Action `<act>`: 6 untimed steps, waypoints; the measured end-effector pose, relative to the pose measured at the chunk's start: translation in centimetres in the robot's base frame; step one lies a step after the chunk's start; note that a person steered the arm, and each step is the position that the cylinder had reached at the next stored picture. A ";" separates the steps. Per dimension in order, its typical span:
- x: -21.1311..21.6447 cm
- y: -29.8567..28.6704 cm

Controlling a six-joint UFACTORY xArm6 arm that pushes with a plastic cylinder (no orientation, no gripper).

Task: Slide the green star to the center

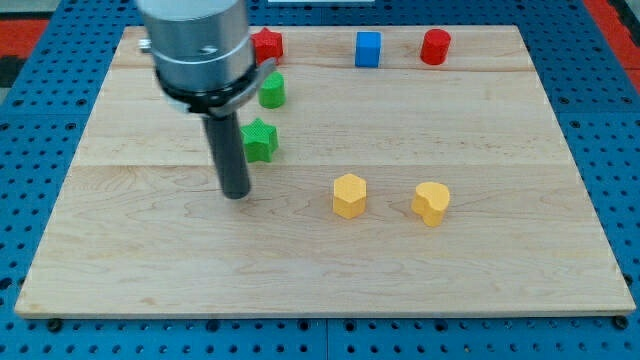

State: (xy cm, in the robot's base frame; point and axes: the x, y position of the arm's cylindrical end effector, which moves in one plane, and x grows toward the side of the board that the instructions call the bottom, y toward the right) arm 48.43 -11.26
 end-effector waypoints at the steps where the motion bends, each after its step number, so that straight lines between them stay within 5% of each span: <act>1: 0.0 -4.4; 3: -6.0 -3.7; 6: -8.2 2.9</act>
